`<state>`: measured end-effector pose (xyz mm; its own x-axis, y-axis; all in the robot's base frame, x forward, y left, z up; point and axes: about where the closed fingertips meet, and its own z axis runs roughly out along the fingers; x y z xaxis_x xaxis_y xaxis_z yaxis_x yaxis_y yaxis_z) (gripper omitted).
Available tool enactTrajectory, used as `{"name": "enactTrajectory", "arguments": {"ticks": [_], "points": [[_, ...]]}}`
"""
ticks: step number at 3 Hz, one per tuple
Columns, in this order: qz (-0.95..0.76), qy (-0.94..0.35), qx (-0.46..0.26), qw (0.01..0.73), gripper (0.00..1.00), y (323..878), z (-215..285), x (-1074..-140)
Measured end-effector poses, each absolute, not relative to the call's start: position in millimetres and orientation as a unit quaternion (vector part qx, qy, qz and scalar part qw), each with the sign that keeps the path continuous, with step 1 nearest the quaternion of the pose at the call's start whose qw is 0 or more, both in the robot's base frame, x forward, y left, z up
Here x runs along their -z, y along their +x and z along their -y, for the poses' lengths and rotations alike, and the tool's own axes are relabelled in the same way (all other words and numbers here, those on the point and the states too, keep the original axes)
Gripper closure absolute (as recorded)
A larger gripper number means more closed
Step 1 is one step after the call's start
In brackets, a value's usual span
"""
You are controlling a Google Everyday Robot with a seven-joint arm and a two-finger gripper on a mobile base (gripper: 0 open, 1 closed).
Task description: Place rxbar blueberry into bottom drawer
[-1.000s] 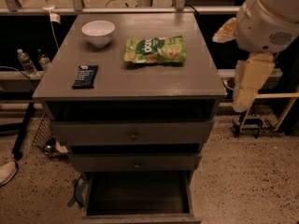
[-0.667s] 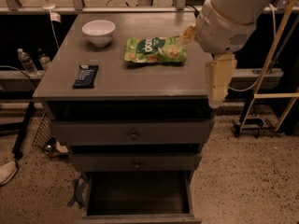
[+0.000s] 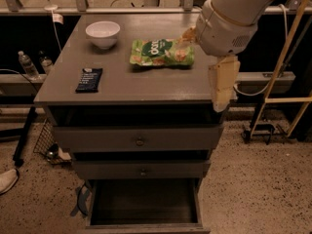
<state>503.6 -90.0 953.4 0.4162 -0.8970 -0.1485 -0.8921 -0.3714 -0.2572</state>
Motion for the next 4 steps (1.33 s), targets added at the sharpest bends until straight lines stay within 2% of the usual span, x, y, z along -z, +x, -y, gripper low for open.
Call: {"name": "enactTrajectory", "arguments": {"ticks": [1,2,4], "points": [[-0.502,-0.852,0.026,0.147,0.00,515.4,86.7,-952.3],[-0.403,-0.904,0.073,0.124,0.00,557.1,68.4,-941.2],[-0.218,-0.960,0.159,0.077,0.00,612.9,8.2,-918.2]]}}
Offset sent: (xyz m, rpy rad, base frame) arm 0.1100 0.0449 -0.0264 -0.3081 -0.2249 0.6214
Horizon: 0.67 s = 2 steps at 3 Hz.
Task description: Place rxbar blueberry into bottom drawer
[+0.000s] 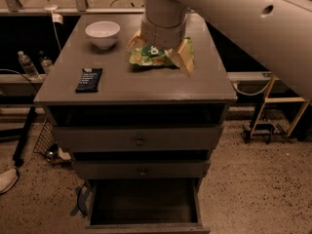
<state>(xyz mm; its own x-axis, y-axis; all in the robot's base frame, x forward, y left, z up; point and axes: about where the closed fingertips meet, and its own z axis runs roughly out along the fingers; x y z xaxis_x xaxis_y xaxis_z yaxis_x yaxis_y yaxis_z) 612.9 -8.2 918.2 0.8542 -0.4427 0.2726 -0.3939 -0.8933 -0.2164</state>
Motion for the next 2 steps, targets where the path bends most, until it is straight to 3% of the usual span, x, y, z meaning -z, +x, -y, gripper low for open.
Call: {"name": "enactTrajectory", "arguments": {"ticks": [2], "points": [[-0.087,-0.989,0.118,0.035,0.00,628.6,-65.8,-881.9]]}}
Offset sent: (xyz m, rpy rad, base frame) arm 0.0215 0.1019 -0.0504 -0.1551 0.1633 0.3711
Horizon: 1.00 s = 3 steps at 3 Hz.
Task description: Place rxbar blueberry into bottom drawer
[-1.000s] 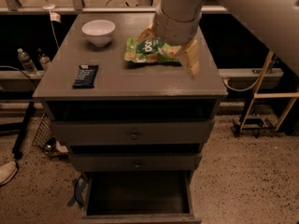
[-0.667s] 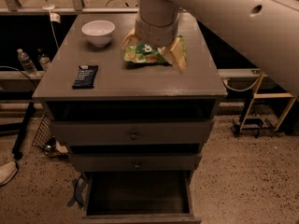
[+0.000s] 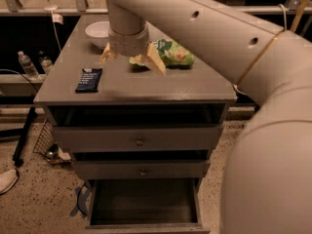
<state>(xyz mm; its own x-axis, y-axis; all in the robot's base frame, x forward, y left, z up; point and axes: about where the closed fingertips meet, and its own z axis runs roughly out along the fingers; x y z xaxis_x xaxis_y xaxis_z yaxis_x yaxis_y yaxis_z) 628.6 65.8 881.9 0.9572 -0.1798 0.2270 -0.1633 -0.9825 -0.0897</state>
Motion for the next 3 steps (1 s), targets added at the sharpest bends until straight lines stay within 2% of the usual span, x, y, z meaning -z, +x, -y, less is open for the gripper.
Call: {"name": "enactTrajectory", "arguments": {"ticks": [3], "points": [[-0.014,-0.995,0.097,0.026,0.00,653.8,-115.5,-859.8]]}}
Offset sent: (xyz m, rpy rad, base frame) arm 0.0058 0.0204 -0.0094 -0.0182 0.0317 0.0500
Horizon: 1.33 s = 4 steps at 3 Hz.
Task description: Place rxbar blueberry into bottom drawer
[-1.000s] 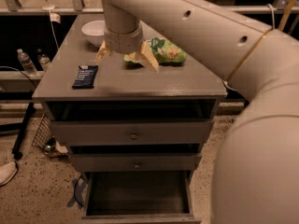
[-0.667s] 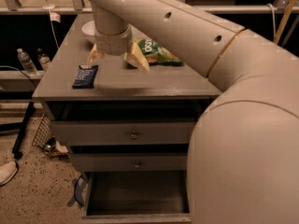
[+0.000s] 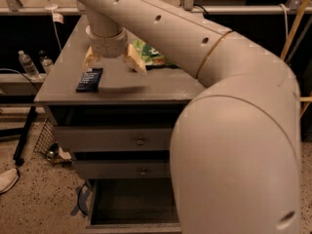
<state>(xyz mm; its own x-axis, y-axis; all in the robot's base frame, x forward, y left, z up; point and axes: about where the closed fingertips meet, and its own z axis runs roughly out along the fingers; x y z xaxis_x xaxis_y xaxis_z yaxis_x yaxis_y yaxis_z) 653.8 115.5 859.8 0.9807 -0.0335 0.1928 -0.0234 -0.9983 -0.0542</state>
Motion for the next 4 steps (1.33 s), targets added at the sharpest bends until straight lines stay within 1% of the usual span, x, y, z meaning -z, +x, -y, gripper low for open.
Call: {"name": "enactTrajectory", "arguments": {"ticks": [2,4], "points": [[0.045,-0.995,0.092,0.015,0.00,666.7,-151.8,-851.7],[0.064,-0.996,0.067,0.009,0.00,672.3,-183.2,-835.9]]}}
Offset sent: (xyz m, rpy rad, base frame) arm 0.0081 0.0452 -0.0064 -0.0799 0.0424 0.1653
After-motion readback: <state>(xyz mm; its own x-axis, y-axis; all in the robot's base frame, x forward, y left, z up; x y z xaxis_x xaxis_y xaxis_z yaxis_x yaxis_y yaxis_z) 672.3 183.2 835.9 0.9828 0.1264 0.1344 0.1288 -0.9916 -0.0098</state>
